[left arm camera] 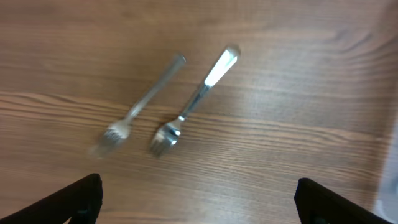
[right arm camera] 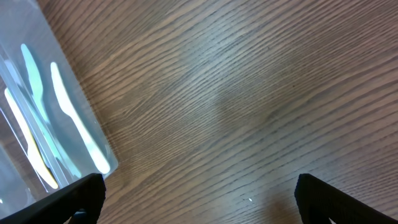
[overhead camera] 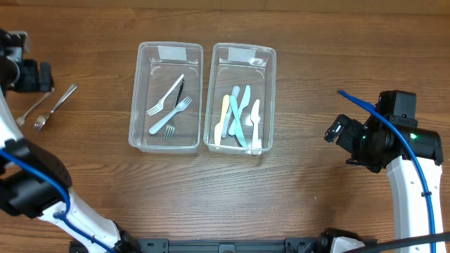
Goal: Pack container
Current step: 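Return the left gripper to the remaining metal forks and grasp one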
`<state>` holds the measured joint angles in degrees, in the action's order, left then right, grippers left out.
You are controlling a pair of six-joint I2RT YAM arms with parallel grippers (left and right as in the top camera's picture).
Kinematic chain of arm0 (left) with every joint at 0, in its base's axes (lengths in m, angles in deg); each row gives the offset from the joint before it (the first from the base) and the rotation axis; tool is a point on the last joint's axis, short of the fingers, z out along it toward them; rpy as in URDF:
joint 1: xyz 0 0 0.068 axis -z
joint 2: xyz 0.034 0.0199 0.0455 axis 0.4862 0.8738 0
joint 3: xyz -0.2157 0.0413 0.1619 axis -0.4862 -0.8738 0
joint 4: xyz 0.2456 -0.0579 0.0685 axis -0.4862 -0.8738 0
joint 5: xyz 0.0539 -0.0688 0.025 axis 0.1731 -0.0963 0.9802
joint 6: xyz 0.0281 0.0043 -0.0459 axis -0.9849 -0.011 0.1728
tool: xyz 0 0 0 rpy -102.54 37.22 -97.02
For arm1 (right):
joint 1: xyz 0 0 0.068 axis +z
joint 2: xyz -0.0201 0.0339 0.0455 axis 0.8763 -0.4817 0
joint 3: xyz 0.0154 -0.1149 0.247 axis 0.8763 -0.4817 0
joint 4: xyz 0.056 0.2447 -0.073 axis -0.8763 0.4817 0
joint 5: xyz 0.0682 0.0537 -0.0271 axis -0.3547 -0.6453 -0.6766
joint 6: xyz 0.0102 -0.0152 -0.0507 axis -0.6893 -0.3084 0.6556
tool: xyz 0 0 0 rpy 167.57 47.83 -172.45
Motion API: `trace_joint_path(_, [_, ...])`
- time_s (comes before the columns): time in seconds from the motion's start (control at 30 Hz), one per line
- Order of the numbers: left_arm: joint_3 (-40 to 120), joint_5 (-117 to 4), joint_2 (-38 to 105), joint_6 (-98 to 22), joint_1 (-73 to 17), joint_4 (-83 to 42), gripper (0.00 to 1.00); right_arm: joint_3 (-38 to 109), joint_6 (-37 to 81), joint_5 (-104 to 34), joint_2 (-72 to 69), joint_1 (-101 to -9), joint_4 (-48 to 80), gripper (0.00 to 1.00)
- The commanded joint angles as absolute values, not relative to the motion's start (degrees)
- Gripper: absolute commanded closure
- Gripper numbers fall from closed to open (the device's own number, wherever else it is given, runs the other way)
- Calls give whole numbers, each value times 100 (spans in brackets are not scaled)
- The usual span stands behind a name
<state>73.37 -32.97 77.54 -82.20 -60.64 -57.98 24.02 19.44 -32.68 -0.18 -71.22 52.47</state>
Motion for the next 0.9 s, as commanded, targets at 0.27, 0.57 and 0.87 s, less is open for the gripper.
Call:
trace_joint_path(0.27, [6747,-3227,8841,-8867,-6145,-5068,0,2424,1988,-3213,-24,-7092,5179,0])
trace_joint_path(0.57, [6747,-2886,9407,-8904,-6143,-4847,0,2424,1988,-3209,-24,-7092,5177,0])
trace_joint_path(0.87, [6594,-2689,9437,-8904,-6145,-4570,0,2424,1988,-3165,-24,-7092,5133,0])
